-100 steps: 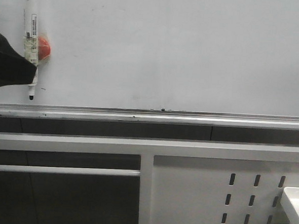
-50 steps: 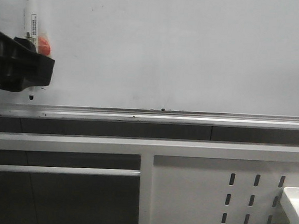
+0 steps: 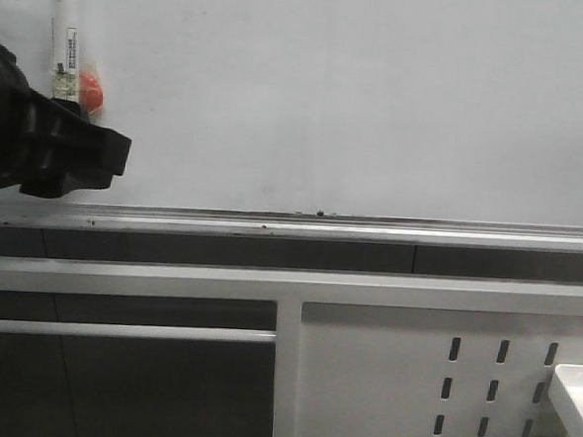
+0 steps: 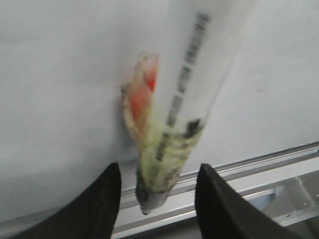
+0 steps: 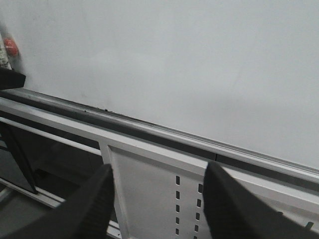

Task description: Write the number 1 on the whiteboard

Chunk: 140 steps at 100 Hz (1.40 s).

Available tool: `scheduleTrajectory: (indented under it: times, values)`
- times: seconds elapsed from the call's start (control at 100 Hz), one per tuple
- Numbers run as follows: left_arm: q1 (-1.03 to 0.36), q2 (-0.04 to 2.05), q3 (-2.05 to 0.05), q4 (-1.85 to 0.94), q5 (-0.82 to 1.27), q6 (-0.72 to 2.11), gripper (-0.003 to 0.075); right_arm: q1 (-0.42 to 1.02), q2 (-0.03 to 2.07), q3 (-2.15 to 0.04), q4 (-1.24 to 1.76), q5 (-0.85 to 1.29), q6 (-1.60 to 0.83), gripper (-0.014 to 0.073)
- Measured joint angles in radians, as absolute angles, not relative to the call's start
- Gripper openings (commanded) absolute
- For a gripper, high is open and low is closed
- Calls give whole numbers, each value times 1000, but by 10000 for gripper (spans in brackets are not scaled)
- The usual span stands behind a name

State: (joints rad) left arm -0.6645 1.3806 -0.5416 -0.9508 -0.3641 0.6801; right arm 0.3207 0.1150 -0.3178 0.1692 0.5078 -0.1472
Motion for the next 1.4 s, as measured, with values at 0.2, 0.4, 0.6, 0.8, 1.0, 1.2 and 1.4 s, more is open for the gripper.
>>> scheduleTrajectory:
  times: [0.2, 0.4, 0.6, 0.8, 1.0, 1.2, 1.4]
  values:
    - [-666, 1383, -542, -951, -369, 668, 273, 321, 115, -318, 169, 508, -147, 360]
    - [-666, 1369, -544, -951, -375, 666, 25, 321, 115, -318, 169, 508, -147, 360]
    - [-666, 1358, -544, -871, -370, 666, -20, 321, 115, -318, 183, 508, -147, 360]
    - [-681, 1278, -553, -644, -261, 666, -20, 321, 117, -343, 365, 558, -269, 360]
    - [-837, 1169, -553, -257, -91, 671, -20, 321, 227, -461, 574, 707, -633, 357]
    - [-996, 1138, -555, -108, -52, 674, -20, 321, 476, -635, 614, 796, -840, 322]
    - [-1032, 1138, -567, -91, 21, 674, -20, 367, 670, -757, 666, 808, -962, 322]
